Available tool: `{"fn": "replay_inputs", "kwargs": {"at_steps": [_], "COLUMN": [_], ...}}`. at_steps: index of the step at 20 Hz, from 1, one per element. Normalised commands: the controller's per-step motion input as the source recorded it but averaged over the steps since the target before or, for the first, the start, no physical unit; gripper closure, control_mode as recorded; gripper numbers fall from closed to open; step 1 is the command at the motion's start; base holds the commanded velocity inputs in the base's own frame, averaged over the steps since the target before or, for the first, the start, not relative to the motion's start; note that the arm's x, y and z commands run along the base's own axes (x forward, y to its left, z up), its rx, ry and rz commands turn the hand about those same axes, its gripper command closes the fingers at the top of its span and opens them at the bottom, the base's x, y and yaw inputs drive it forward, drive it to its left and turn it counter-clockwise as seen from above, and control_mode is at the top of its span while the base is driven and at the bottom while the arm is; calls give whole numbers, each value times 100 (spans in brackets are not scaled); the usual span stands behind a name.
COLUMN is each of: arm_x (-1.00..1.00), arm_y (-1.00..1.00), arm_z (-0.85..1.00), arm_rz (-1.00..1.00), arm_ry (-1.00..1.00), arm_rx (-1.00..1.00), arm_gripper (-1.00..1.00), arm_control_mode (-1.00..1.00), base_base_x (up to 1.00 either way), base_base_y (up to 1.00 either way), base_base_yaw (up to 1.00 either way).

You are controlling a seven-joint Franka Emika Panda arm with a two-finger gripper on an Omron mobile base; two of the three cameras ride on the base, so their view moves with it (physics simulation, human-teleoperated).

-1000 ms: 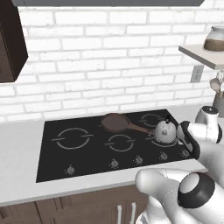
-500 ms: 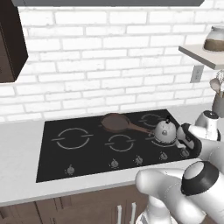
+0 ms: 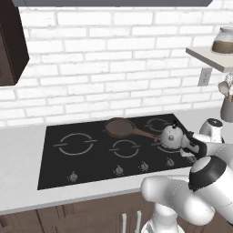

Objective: Pick the kettle from the counter and place it on a stove burner. Then turn the burner on.

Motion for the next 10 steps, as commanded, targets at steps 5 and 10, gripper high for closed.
{"fn": "replay_inputs", "kwargs": {"at_steps": [5,10], "arm_x": [25,4], "arm_y": [4,0], "arm_z": [-22,-4], "arm_rz": [0,0], "arm_ry": [1,4], "arm_rx": [0,0], "arm_gripper": [-100,-100], "arm_control_mode": [-100,-100], "base_base_x": [0,0], "base_base_y": [0,0], "base_base_yaw": [0,0]}}
